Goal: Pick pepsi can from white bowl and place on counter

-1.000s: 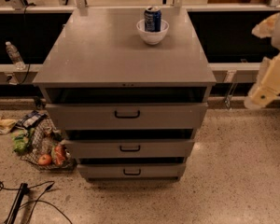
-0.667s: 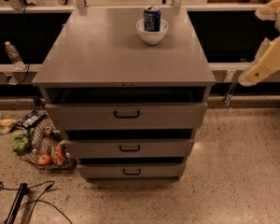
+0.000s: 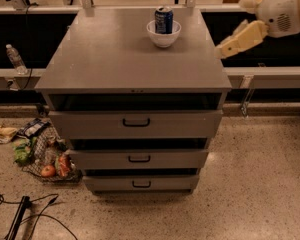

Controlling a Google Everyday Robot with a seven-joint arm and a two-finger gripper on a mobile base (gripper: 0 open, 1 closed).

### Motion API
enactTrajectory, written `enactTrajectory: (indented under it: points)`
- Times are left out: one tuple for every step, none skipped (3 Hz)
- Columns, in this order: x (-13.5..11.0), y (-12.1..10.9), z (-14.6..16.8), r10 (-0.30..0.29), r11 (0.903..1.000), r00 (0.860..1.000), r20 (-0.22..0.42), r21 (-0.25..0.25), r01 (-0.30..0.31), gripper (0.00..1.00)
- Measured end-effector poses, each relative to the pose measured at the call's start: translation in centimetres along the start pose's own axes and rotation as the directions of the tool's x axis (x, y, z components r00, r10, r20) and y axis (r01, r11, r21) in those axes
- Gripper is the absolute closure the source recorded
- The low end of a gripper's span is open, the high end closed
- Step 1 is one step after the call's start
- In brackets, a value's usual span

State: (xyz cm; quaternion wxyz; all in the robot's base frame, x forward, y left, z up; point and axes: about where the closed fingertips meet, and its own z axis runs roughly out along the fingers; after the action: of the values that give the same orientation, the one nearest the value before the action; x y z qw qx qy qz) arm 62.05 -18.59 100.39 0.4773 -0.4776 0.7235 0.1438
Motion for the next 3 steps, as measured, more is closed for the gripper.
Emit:
enactTrajectory:
  points:
    - [-1.6,-2.3,4.1,0.078,0.9965,0.994,0.081,0.024,-0.08,0.0]
    - [-2.7,-3.7,5.1,0.128,0.9883,0.985,0.119,0.068,-0.137,0.0]
    - [-2.7,-3.9,5.5,0.131,0.9877,0.984,0.123,0.069,-0.14,0.0]
